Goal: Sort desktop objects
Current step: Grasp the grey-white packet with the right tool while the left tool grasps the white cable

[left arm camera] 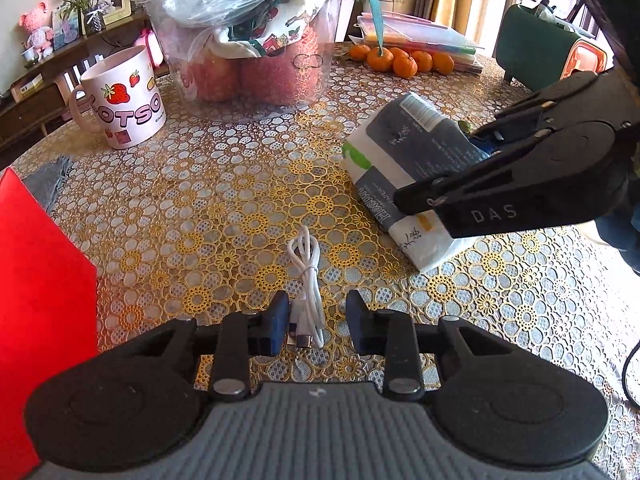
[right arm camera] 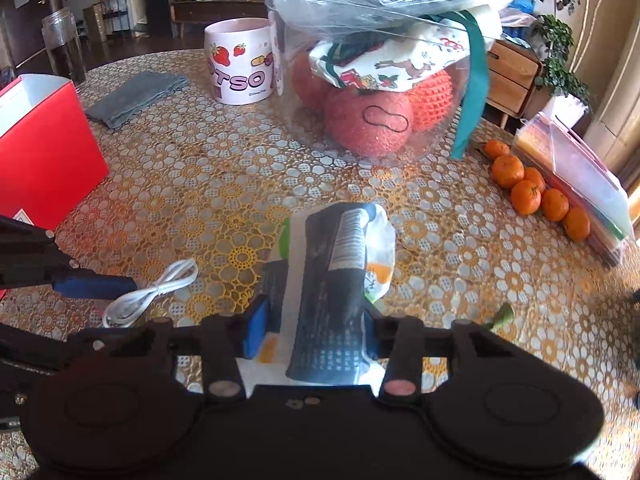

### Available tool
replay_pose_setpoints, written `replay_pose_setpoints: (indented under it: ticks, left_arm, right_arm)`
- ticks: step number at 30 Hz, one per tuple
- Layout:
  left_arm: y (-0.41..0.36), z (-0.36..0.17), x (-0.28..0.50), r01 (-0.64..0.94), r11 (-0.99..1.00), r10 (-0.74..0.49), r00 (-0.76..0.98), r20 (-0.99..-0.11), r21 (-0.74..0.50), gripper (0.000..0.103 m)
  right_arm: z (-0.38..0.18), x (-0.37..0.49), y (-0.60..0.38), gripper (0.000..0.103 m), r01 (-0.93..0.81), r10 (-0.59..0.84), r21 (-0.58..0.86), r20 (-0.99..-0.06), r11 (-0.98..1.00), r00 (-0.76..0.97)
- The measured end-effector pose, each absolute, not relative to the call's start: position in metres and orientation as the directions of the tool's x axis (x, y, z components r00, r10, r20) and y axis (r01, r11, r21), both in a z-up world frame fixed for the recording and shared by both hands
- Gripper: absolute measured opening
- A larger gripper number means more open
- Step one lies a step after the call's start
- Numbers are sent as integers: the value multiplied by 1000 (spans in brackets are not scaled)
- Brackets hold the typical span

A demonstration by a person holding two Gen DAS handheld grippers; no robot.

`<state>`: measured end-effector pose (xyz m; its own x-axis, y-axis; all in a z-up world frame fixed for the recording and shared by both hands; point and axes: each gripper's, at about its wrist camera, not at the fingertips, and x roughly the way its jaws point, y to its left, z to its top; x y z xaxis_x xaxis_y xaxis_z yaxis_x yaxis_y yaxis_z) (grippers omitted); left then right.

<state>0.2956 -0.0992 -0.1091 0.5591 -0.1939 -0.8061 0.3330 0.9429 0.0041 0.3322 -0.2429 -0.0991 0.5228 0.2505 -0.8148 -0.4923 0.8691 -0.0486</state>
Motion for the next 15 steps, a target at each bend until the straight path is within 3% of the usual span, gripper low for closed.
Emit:
replay_pose_setpoints:
  ticks: [2,5,15]
  left_arm:
    - [-99,-108,295,328,945,-193,558,-807,1,19]
    - [-99,-108,294,328,945,-195,558,-807,-1,17]
    - [-89,-106,279,288,957,-201,560,-804,-39,16]
  right_arm:
    - [-96,322,-247,28,-469,244,-41,-812,882,530]
    - [-93,308,-256,22,-432,252,-2,-811,902,529]
    - [-85,260,-265,17,-383,275,67,-809,921,519]
